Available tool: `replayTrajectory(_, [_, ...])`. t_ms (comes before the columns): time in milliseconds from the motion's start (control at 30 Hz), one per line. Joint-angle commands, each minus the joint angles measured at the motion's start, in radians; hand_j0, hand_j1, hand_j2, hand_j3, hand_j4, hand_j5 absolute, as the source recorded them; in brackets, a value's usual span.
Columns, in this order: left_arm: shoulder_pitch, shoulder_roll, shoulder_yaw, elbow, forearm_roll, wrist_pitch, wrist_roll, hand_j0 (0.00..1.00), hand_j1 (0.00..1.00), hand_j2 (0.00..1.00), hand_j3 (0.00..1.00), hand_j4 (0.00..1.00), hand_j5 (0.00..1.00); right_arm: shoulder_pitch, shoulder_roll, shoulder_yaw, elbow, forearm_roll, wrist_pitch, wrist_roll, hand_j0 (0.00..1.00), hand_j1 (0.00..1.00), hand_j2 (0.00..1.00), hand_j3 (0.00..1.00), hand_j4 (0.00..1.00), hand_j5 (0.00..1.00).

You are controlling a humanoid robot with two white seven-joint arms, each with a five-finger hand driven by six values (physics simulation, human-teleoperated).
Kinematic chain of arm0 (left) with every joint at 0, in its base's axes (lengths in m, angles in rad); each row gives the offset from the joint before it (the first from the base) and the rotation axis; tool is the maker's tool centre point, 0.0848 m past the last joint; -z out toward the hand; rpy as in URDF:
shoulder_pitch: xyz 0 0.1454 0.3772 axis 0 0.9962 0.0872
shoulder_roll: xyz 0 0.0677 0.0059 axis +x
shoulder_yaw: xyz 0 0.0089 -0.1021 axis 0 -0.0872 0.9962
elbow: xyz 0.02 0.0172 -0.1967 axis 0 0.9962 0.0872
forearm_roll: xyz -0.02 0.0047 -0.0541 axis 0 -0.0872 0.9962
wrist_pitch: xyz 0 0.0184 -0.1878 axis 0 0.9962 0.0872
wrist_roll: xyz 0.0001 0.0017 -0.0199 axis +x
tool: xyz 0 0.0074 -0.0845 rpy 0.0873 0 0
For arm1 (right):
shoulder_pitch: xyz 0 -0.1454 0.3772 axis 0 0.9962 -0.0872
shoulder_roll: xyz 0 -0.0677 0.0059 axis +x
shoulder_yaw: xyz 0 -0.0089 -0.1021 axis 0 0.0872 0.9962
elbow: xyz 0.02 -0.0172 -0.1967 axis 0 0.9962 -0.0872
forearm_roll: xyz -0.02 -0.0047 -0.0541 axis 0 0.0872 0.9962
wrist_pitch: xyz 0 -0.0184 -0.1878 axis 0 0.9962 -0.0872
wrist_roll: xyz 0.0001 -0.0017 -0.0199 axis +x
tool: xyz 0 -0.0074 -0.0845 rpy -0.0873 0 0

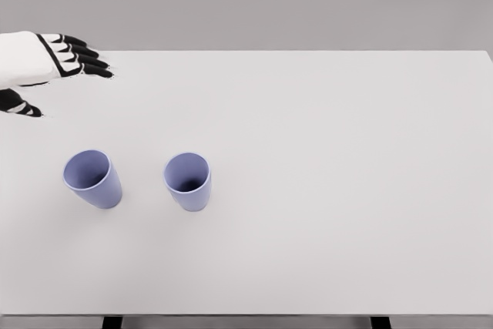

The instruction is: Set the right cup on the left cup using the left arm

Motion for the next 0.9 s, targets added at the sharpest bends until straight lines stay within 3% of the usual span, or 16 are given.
replayTrajectory(0, [-0.003,0.070,0.002,-0.012,0.015,0.003,0.000,1.00,1.00,1.00,1.00,1.00,1.00,0.000,0.000,0.000,-0.001,-0.001,0.000,0.000,1.00,1.00,1.00,1.00,1.00,1.00])
replayTrajectory(200, [-0.003,0.101,-0.007,-0.074,0.053,0.003,0.000,1.00,1.00,1.00,1.00,1.00,1.00,0.000,0.000,0.000,-0.001,-0.001,0.000,0.000,1.00,1.00,1.00,1.00,1.00,1.00])
replayTrajectory(333, [-0.008,-0.022,-0.036,-0.074,0.053,0.003,0.000,1.00,1.00,1.00,1.00,1.00,1.00,0.000,0.000,0.000,-0.001,-0.001,0.000,0.000,1.00,1.00,1.00,1.00,1.00,1.00])
replayTrajectory(667, [-0.057,-0.163,-0.045,-0.076,0.058,0.003,0.000,1.00,1.00,1.00,1.00,1.00,1.00,0.000,0.000,0.000,-0.001,-0.001,0.000,0.000,1.00,1.00,1.00,1.00,1.00,1.00])
replayTrajectory(767, [-0.101,-0.198,-0.151,-0.074,0.056,0.003,0.000,1.00,1.00,1.00,1.00,1.00,1.00,0.000,0.000,0.000,-0.001,-0.001,0.000,0.000,1.00,1.00,1.00,1.00,1.00,1.00])
replayTrajectory(867, [-0.101,-0.198,-0.156,-0.074,0.056,0.003,0.000,1.00,1.00,1.00,1.00,1.00,1.00,0.000,0.000,0.000,-0.001,-0.001,0.000,0.000,1.00,1.00,1.00,1.00,1.00,1.00])
